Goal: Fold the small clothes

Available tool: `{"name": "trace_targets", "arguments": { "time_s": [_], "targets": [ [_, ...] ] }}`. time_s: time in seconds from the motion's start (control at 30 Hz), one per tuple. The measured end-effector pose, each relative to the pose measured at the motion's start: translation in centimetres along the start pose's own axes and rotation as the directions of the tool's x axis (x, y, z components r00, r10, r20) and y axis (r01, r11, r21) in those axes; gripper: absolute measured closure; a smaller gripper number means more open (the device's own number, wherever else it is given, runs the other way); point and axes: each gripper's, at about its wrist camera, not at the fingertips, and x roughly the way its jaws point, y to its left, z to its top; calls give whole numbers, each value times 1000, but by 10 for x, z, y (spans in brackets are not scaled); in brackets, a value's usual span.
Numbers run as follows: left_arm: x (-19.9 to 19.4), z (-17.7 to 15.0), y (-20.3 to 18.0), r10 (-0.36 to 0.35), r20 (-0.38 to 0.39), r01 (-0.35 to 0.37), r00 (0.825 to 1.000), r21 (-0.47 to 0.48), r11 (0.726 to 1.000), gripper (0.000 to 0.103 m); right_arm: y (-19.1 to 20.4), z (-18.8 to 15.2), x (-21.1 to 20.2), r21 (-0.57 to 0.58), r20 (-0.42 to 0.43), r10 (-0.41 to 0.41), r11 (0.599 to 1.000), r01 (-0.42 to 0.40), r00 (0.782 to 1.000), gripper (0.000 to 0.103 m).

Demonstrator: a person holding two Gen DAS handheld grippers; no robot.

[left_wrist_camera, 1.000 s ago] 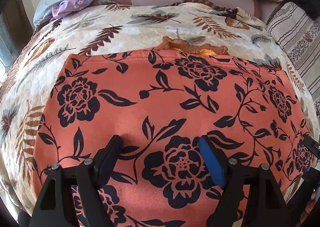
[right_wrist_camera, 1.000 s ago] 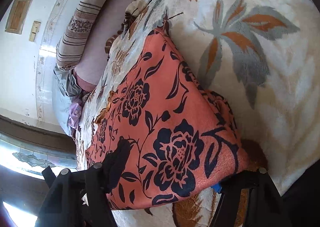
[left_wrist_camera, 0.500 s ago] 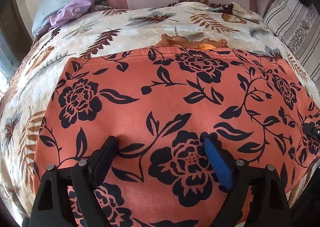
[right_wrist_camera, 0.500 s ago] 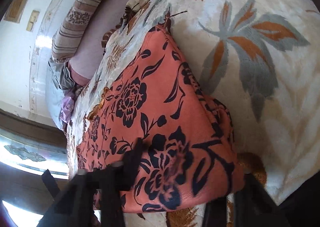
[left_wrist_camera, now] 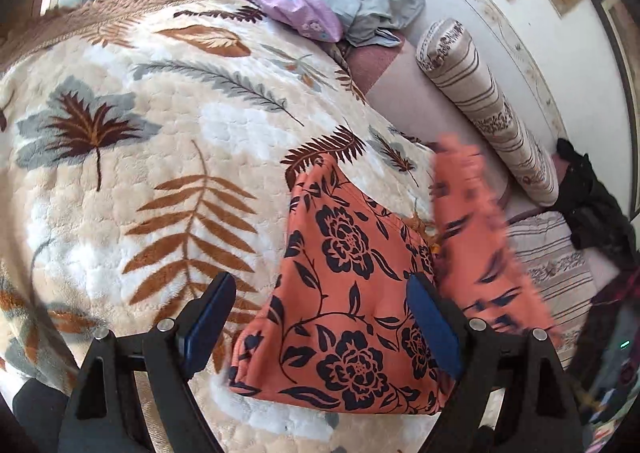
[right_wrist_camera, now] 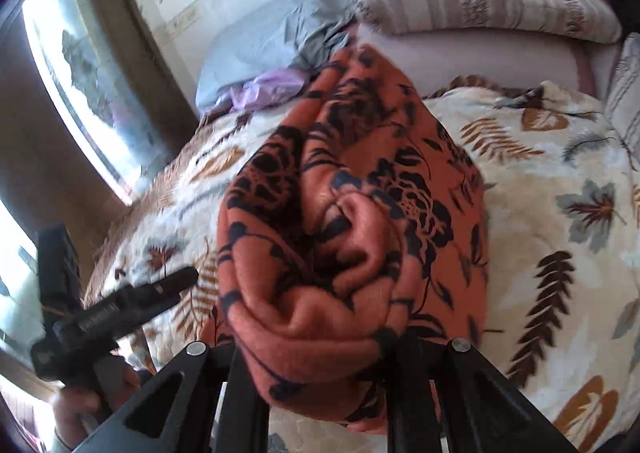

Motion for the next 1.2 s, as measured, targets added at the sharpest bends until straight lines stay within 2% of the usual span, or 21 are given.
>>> {"name": "trace_targets", "arguments": {
  "time_s": [0.07,0.1,0.23,0.33,0.43,0.57,0.63,0.67,0.7,0.73,0.9,0.97,1.0,1.03,1.07,1.1,1.13,1.2],
  "targets": [
    [6,7,7,-56,-31,54,998,-40,998,16,3,-15,38,29,-111,24,999,-21,993,87],
    [11,9,6,-90,-48,87,995,-55,995,16,3,-19,44,38,-116,29,999,-24,993,87],
    [27,21,-13,-211,-92,203,973,-85,975,16,-4,-8,25,67,-73,60,996,-55,995,87],
    [43,31,-40,-249,-135,242,959,-73,968,16,-3,1,10,51,-34,62,997,-61,997,88],
    [74,44,-63,-228,-225,221,947,-58,974,16,4,0,10,16,-25,47,999,-46,999,88],
    [116,55,-79,-122,-327,130,937,1,992,17,12,-12,17,-15,-29,21,1000,-21,999,87],
    [130,57,-83,-98,-350,123,932,50,991,34,14,-16,18,-35,-23,2,999,-3,1000,87],
    [136,58,-87,-81,-370,122,925,87,989,64,16,-18,18,-47,-17,-6,999,5,1000,87],
    [140,60,-91,-50,-380,104,923,123,987,80,19,-17,16,-64,-9,-18,998,18,1000,88],
    [139,64,-94,-45,-376,109,925,152,982,80,23,-15,14,-87,3,-34,996,34,999,88],
    [115,91,-107,-125,-336,223,934,271,936,81,51,0,1,-157,73,-79,983,90,994,86],
    [118,96,-102,-95,-325,208,941,334,919,81,66,2,10,-189,65,-87,977,98,994,83],
    [124,98,-92,-67,-329,184,942,340,922,81,73,-1,17,-205,56,-81,974,91,995,77],
    [132,99,-78,-46,-347,165,937,324,932,81,80,-5,26,-223,37,-62,972,69,997,66],
    [142,98,-63,-19,-362,137,932,304,943,81,85,-12,35,-237,5,-33,971,33,999,58],
    [150,96,-47,19,-373,98,928,292,951,81,89,-19,46,-240,-40,6,971,-15,999,39],
    [156,94,-35,37,-389,79,920,277,958,80,93,-27,56,-241,-80,13,970,-32,997,37],
    [154,93,-18,-22,-383,112,924,213,971,77,100,-38,59,-268,-80,21,962,-42,997,36]
  ]
}}
